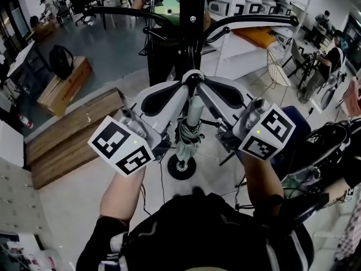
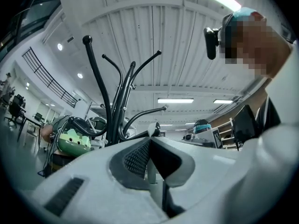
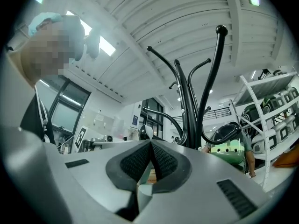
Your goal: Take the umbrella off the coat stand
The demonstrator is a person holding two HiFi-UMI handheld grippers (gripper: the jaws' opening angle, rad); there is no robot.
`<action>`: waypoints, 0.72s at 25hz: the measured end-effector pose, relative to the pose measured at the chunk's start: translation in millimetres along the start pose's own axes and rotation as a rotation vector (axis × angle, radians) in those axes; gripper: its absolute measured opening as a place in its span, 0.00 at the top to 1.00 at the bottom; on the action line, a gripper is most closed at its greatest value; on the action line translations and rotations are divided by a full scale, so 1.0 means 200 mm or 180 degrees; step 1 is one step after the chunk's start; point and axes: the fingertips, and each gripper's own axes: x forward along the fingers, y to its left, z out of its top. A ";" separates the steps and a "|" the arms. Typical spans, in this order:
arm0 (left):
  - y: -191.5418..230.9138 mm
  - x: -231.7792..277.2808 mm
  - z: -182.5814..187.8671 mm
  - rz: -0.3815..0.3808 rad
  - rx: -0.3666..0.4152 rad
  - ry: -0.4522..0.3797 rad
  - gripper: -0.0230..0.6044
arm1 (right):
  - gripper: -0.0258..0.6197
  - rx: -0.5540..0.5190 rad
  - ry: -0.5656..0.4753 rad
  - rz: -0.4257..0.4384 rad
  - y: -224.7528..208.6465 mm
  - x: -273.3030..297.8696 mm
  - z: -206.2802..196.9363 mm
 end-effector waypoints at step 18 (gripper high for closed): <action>-0.25 -0.09 -0.05 0.0175 -0.0021 0.0064 0.94 | 0.95 0.0158 0.0013 0.0150 0.20 -0.17 -0.01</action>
